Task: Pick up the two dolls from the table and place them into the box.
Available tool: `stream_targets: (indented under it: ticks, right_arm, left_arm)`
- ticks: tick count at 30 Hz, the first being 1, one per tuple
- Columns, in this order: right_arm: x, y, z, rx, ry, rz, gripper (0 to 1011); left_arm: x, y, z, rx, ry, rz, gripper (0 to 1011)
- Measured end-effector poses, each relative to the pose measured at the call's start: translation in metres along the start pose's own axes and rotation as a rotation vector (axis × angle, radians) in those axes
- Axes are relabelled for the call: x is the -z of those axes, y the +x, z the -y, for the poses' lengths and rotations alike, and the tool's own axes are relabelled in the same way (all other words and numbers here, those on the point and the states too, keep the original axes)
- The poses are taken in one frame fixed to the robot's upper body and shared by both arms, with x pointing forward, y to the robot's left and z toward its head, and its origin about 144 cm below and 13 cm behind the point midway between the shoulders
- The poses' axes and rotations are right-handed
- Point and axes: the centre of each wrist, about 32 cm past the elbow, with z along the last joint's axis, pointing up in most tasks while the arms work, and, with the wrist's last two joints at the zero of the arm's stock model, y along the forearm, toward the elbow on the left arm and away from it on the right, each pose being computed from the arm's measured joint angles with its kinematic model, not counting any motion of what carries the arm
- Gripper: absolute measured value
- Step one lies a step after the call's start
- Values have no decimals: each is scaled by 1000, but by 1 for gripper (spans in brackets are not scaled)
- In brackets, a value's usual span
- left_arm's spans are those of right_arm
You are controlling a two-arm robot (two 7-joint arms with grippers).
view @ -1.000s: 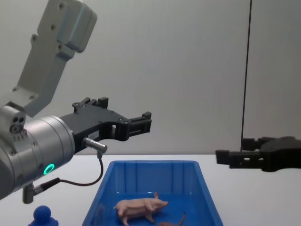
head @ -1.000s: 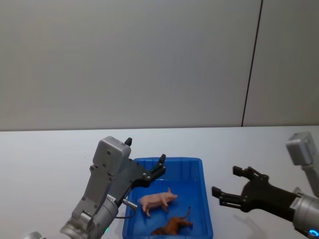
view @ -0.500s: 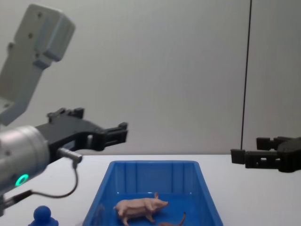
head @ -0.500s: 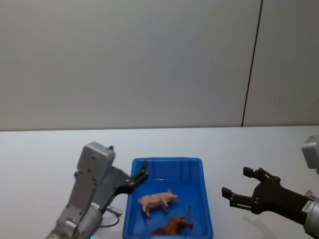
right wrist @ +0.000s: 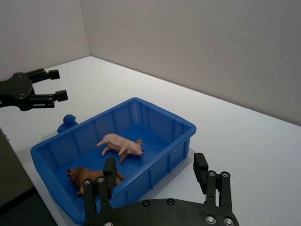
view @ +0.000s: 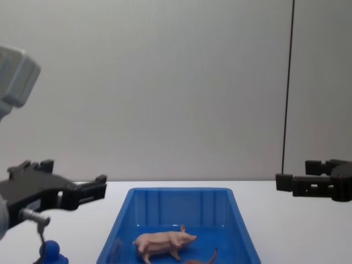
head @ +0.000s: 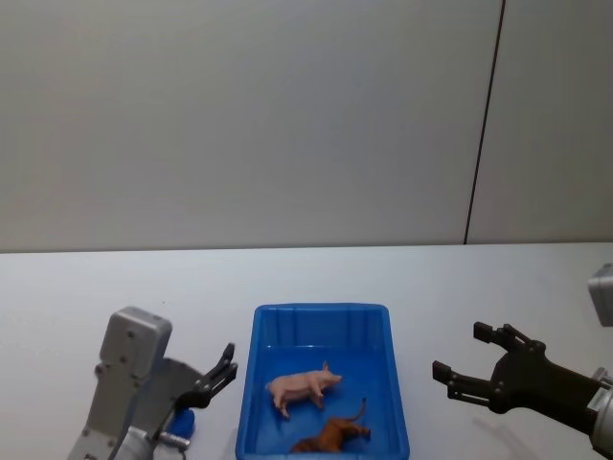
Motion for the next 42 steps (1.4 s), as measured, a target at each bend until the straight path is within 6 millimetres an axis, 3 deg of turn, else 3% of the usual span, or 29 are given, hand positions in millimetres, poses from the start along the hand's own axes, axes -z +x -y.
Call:
stream_targets:
  ticks: [26,42]
  right_arm:
    - [0,0,2,2,3,0,1001]
    - [1,0,2,2,2,0,1001]
  left_arm:
    - [60,16,-11,-2,144,-78,1001]
    - [80,26,-3,37,183,-78,989]
